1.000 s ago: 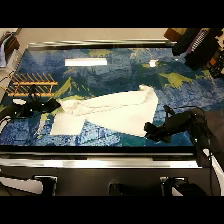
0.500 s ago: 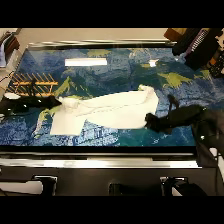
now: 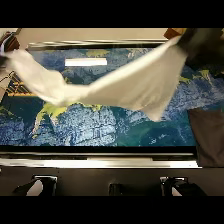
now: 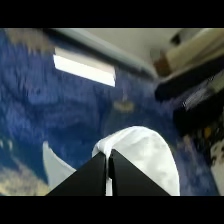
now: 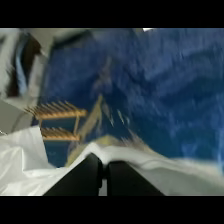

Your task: Fold the clothes and pants, and hang the long-sleeved shirts on hangers.

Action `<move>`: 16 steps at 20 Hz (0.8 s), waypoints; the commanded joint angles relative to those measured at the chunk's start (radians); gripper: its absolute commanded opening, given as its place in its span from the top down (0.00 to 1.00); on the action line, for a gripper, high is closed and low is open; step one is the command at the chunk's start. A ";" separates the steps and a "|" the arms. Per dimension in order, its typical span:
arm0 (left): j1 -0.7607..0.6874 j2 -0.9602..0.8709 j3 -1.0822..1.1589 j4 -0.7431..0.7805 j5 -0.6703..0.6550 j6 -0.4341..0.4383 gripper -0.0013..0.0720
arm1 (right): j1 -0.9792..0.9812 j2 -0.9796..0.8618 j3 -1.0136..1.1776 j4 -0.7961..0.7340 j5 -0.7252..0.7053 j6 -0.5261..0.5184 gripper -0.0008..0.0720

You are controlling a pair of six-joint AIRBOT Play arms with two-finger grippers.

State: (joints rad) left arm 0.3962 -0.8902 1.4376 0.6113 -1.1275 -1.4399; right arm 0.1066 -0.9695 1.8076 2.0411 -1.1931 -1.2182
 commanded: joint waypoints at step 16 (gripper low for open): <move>0.319 0.217 0.171 0.052 -0.008 -0.259 0.96 | 0.001 0.059 0.289 -0.089 -0.059 0.155 0.94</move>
State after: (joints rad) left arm 0.7143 -0.6472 1.6093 0.6491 -1.1320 -1.7424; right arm 0.1066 -0.8951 2.1208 1.9675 -1.1694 -1.0641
